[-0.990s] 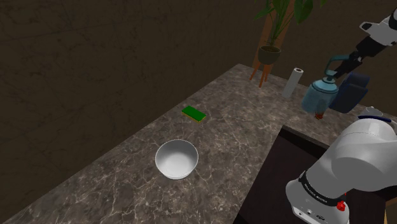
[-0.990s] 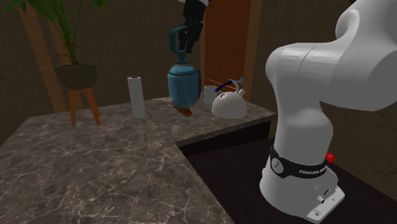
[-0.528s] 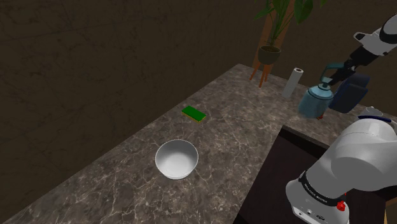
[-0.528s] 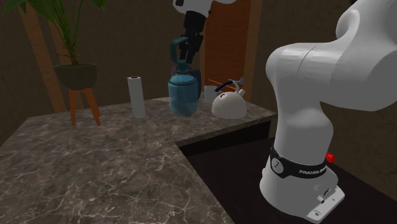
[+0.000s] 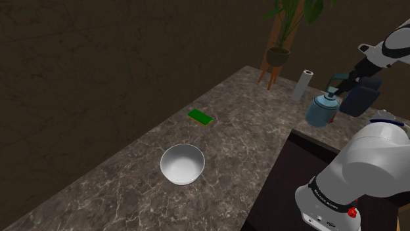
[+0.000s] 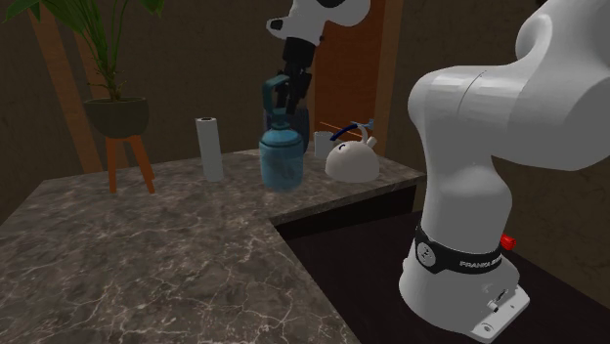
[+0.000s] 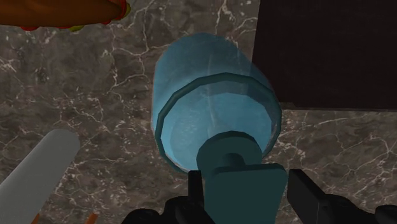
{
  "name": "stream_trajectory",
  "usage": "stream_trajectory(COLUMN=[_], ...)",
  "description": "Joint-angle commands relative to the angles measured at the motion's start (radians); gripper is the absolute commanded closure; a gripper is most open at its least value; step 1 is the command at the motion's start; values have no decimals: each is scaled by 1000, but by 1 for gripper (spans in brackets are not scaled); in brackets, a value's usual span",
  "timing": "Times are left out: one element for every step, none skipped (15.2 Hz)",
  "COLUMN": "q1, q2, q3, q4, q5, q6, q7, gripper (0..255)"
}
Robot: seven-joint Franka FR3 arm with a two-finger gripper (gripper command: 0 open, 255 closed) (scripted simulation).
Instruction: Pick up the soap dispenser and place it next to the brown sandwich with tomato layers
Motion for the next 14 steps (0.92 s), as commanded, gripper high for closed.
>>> stream_trajectory(q1=[2, 4, 6, 9, 13, 13, 13, 13, 13, 13, 13, 13, 13, 13], q2=[3, 5, 8, 10, 15, 14, 14, 14, 14, 14, 14, 14, 14, 14], q3=[-21, -32, -43, -54, -70, -70, -70, -70, -70, -70, -70, -70, -70, -70], q4=[-18, -26, -34, -42, -52, -52, -52, -52, -52, -52, -52, -52, -52, -52], q5=[-12, -18, -24, -30, -38, -38, -38, -38, -38, -38, -38, -38, -38, -38], q6=[27, 40, 52, 65, 83, 83, 83, 83, 83, 83, 83, 83, 83, 83], q7=[-2, -3, -4, -5, -6, -6, -6, -6, -6, -6, -6, -6, -5, -6], gripper=[255, 255, 255, 255, 255, 255, 255, 255, 255, 255, 255, 255, 255, 0])
